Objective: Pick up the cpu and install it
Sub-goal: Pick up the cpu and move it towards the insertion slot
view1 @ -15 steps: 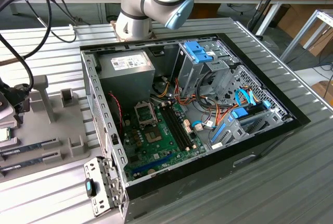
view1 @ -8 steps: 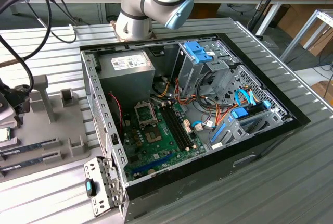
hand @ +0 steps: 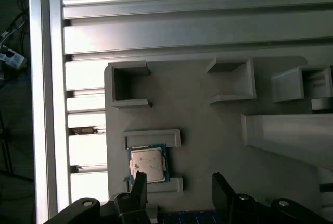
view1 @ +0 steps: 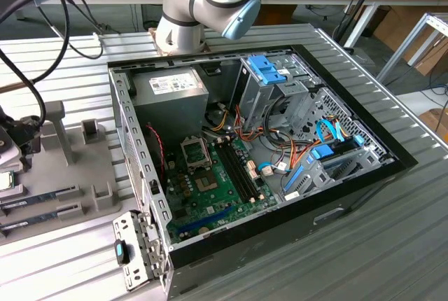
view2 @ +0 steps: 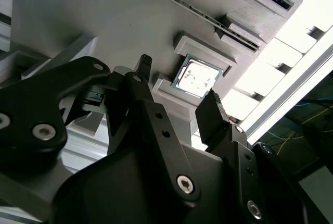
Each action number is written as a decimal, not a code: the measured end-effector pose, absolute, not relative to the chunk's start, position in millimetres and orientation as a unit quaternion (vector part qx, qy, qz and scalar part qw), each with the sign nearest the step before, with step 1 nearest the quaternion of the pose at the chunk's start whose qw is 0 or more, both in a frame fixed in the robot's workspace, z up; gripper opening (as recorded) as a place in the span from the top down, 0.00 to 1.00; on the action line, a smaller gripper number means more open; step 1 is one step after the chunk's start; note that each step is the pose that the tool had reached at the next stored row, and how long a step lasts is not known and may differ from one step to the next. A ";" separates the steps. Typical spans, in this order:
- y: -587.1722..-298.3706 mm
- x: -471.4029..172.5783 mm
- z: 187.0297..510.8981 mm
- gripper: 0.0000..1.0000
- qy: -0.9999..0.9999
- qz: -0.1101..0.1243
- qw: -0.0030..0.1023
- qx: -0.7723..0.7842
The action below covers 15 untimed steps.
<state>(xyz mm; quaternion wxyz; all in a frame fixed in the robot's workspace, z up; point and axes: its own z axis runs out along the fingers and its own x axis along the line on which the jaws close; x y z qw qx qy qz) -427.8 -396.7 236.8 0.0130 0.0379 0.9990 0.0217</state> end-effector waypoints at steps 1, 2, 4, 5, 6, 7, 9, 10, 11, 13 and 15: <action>-396.7 -427.9 236.5 0.38 0.999 0.022 0.013 0.038; -396.7 -427.9 236.2 0.38 0.999 0.022 0.013 0.038; -396.7 -427.9 235.5 0.38 0.999 0.022 0.013 0.038; -396.7 -428.0 235.2 0.38 0.999 0.022 0.013 0.038; -396.7 -428.0 235.0 0.38 0.999 0.022 0.013 0.038; -396.7 -428.0 234.6 0.38 0.999 0.022 0.013 0.038; -396.7 -428.0 234.0 0.38 0.999 0.022 0.013 0.038; -396.7 -428.0 233.7 0.38 0.999 0.022 0.013 0.038; -396.7 -428.0 233.1 0.38 0.999 0.022 0.013 0.038; -396.7 -428.0 232.5 0.38 0.999 0.022 0.013 0.038; -396.7 -428.1 231.7 0.38 0.999 0.022 0.013 0.038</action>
